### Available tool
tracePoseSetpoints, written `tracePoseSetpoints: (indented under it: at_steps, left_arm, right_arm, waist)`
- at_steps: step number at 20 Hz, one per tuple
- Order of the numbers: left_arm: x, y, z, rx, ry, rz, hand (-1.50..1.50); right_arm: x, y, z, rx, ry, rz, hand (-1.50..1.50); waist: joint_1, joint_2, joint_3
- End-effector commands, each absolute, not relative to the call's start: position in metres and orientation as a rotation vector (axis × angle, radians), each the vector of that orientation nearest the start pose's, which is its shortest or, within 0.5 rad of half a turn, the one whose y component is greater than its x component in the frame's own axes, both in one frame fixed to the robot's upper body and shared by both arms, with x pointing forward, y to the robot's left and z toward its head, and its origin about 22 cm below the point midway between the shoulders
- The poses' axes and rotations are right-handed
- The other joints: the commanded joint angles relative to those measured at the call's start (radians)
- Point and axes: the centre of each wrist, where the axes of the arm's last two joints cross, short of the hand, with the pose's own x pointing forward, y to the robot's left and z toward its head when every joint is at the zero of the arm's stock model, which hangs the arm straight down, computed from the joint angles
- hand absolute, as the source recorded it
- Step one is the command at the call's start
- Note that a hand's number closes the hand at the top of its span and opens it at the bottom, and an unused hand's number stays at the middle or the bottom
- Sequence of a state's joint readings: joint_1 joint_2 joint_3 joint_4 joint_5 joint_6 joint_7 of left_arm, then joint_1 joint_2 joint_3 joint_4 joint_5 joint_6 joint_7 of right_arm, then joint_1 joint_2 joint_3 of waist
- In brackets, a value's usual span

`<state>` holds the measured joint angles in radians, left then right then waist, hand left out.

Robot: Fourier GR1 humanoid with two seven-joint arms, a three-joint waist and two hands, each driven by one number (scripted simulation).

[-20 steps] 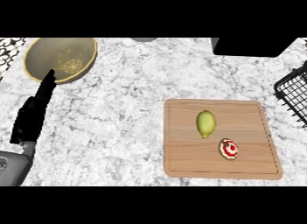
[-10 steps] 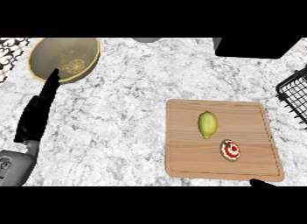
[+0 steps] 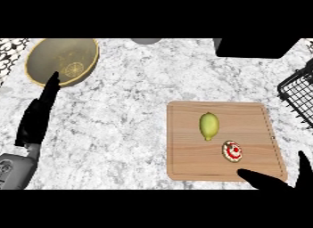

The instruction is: Pick the cupcake from the cutting board and place it in the tiered basket

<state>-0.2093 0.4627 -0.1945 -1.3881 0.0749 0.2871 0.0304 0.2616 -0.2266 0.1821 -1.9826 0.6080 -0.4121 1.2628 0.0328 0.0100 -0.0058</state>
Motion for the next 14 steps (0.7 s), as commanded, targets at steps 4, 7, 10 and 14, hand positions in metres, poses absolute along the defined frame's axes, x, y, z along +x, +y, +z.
tracePoseSetpoints:
  at_steps: [4,7,10,14]
  left_arm:
    - [0.284,0.293,0.04,0.422,-1.557,-0.249,0.0]
    - [0.288,0.294,0.04,0.428,-1.545,-0.237,0.0]
    - [0.287,0.289,0.028,0.437,-1.539,-0.231,0.0]
    - [0.283,0.281,0.031,0.429,-1.55,-0.232,0.0]
  right_arm:
    - [0.191,-0.214,0.051,-0.808,-0.407,-0.129,-1.5]
    - [0.193,-0.214,0.055,-0.838,-0.388,-0.114,-1.5]
    - [0.206,-0.206,0.056,-0.882,-0.382,-0.092,-1.5]
    - [0.213,-0.202,0.051,-0.885,-0.378,-0.083,-1.5]
  waist:
    - [-0.004,-0.005,0.0]
    - [-0.018,-0.005,0.0]
    - [-0.024,-0.004,0.0]
    - [-0.023,-0.007,0.002]
